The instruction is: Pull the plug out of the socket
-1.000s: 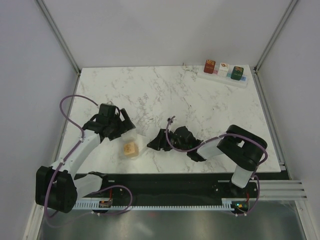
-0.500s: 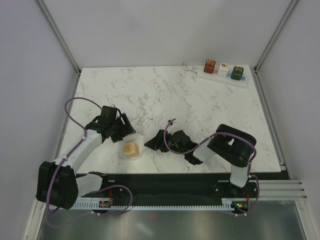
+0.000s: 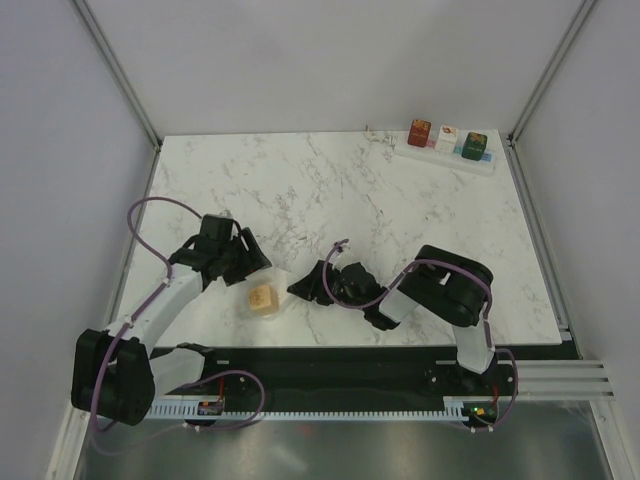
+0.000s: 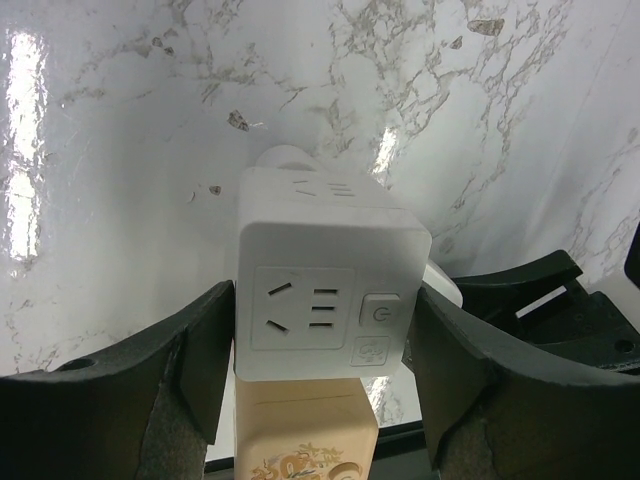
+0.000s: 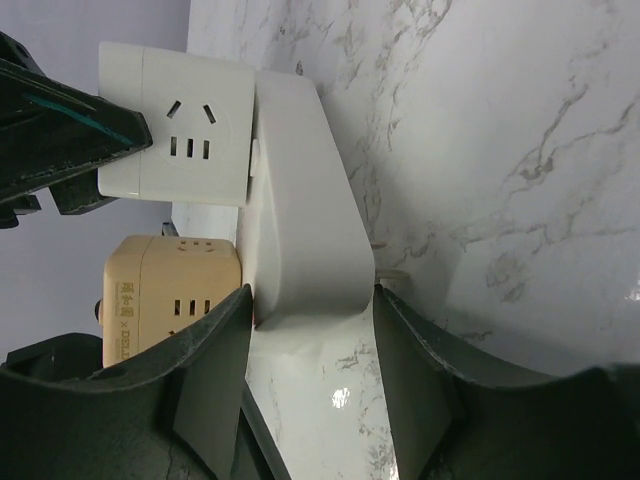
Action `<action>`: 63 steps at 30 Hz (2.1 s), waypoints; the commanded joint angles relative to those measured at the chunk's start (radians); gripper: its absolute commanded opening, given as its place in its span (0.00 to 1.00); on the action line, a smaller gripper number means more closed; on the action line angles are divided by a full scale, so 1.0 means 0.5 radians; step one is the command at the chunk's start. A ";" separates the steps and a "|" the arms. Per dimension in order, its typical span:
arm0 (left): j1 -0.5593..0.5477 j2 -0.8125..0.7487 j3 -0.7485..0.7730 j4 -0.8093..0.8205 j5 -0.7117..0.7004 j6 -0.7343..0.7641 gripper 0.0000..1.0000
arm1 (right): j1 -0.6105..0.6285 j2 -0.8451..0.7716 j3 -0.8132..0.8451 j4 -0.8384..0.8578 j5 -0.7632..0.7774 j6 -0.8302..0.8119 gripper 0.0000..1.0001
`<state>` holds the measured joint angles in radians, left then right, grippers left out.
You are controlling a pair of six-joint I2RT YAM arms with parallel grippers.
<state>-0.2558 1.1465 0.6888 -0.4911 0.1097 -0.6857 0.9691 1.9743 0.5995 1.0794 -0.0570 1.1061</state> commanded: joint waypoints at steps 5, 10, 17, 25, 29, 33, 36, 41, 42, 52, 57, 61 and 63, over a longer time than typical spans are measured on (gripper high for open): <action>-0.038 -0.063 -0.067 0.016 0.130 0.018 0.12 | 0.010 0.107 0.077 0.151 -0.042 -0.003 0.57; -0.044 -0.057 -0.061 0.013 0.167 0.003 0.02 | 0.010 0.119 0.086 0.139 -0.027 -0.006 0.48; -0.059 0.112 0.211 -0.183 0.118 0.128 0.02 | 0.010 0.126 0.120 -0.039 0.001 -0.015 0.33; -0.068 0.152 0.310 -0.202 0.311 0.157 0.02 | 0.010 0.147 0.225 -0.266 -0.039 -0.061 0.00; -0.068 0.149 0.389 -0.205 0.397 0.104 0.02 | 0.016 0.123 0.234 -0.315 -0.049 -0.077 0.00; -0.068 0.143 0.423 -0.208 0.278 0.113 0.02 | 0.013 0.116 0.218 -0.275 -0.070 -0.089 0.00; -0.114 0.155 0.454 -0.291 -0.039 0.193 0.02 | 0.013 0.101 0.206 -0.251 -0.079 -0.086 0.00; -0.255 0.174 0.356 -0.380 -0.241 0.282 0.02 | 0.013 0.092 0.182 -0.183 -0.095 -0.071 0.00; -0.255 0.161 0.295 -0.353 -0.141 0.297 0.02 | 0.007 0.086 0.179 -0.177 -0.092 -0.068 0.00; -0.258 -0.314 0.012 0.145 0.044 0.200 0.02 | -0.085 0.006 -0.045 0.053 -0.009 0.034 0.00; -0.255 -0.097 0.223 -0.039 0.081 0.022 0.02 | -0.079 0.046 -0.006 -0.005 -0.024 0.046 0.00; -0.320 0.008 0.371 -0.239 -0.084 -0.025 0.02 | -0.079 0.025 0.001 -0.088 0.025 0.027 0.00; -0.390 -0.007 0.377 -0.239 -0.185 -0.003 0.02 | -0.079 0.012 -0.009 -0.094 0.037 0.027 0.00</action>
<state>-0.3965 1.1671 0.8051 -0.6014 -0.0002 -0.6216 0.9337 1.9839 0.5896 1.1172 -0.1089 1.1603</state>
